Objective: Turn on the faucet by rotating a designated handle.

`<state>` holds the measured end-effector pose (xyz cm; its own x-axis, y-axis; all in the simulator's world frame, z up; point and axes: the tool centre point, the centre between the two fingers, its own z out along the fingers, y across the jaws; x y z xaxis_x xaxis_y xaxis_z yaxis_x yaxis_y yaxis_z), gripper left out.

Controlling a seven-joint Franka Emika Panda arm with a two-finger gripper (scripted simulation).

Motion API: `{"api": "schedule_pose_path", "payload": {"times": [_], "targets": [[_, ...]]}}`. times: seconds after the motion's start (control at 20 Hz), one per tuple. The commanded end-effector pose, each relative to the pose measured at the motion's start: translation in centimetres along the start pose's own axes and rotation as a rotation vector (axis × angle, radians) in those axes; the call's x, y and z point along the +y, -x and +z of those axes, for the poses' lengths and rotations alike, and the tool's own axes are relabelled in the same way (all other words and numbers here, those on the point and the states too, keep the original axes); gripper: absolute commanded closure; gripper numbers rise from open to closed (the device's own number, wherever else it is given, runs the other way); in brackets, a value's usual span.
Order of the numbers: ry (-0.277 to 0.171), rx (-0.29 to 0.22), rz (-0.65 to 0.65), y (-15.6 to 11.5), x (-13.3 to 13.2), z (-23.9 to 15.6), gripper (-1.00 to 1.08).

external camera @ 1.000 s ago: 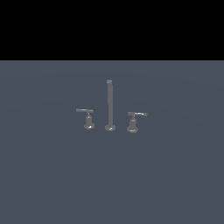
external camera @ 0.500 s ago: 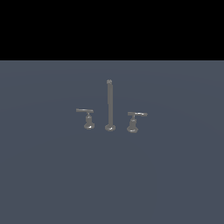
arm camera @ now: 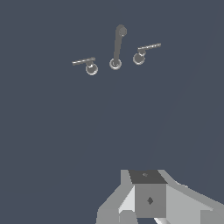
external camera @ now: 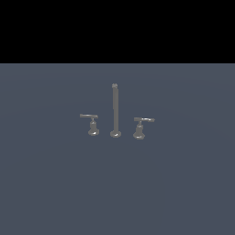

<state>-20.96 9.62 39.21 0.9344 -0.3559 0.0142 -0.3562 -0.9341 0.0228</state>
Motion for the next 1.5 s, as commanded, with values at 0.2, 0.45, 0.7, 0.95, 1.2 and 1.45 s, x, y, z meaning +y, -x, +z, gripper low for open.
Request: {"api": "schedule_pose_path", "payload": {"times": [0.2,0.45,0.7,0.95,1.2,1.45], "targets": [[-0.003,-0.004,0.14,-1.3,-2.9,3.2,1.08],[-0.006,-0.007,0.244,-2.5,-4.9,5.5,1.08],[-0.009,-0.011,0.345,-3.9,-6.8,7.8,1.08],[-0.011,-0.014,0.441,-5.5,-8.4,10.0,1.08],[-0.013,-0.016,0.533,-7.1,-9.8,12.0,1.08],[-0.015,-0.019,0.62,-8.8,-11.0,14.0,1.08]]}}
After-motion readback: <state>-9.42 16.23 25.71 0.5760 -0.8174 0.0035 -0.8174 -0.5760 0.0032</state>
